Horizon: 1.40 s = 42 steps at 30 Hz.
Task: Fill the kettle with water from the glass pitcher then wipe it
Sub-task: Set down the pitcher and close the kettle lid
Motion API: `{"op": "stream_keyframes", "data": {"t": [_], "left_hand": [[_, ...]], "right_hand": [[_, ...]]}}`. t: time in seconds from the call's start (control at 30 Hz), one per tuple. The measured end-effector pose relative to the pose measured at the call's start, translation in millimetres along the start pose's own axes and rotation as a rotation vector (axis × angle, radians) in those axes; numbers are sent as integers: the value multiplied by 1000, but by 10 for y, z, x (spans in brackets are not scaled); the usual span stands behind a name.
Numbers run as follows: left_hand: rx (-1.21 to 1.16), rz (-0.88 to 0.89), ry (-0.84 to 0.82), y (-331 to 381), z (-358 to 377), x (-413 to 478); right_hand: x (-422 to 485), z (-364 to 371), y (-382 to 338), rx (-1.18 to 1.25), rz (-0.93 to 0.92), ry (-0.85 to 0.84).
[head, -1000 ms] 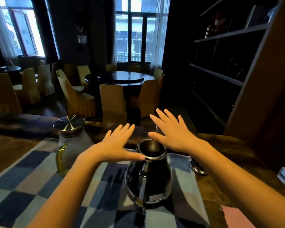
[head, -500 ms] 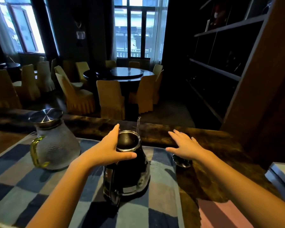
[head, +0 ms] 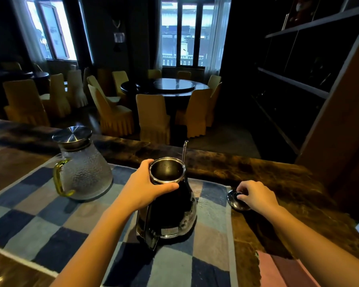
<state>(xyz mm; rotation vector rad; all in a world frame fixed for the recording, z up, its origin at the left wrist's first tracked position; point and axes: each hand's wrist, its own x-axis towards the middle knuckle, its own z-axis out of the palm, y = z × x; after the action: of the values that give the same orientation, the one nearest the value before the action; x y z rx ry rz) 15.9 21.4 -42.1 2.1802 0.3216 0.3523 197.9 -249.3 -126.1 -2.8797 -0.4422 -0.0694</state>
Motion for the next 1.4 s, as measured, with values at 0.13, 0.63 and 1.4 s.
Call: {"op": "stream_keyframes", "data": {"t": [0.13,0.63,1.4], "left_hand": [[-26,-11,10,-21,8,-4],[-87,-37,20,-83,17,10],[-126,-32,18,-89,27,-7]], "right_hand": [[32,4,-23,16,7,9],[-48,-1187,-1766,235,-715,104],[-370,-1153,-2237,-178,-722,25]]}}
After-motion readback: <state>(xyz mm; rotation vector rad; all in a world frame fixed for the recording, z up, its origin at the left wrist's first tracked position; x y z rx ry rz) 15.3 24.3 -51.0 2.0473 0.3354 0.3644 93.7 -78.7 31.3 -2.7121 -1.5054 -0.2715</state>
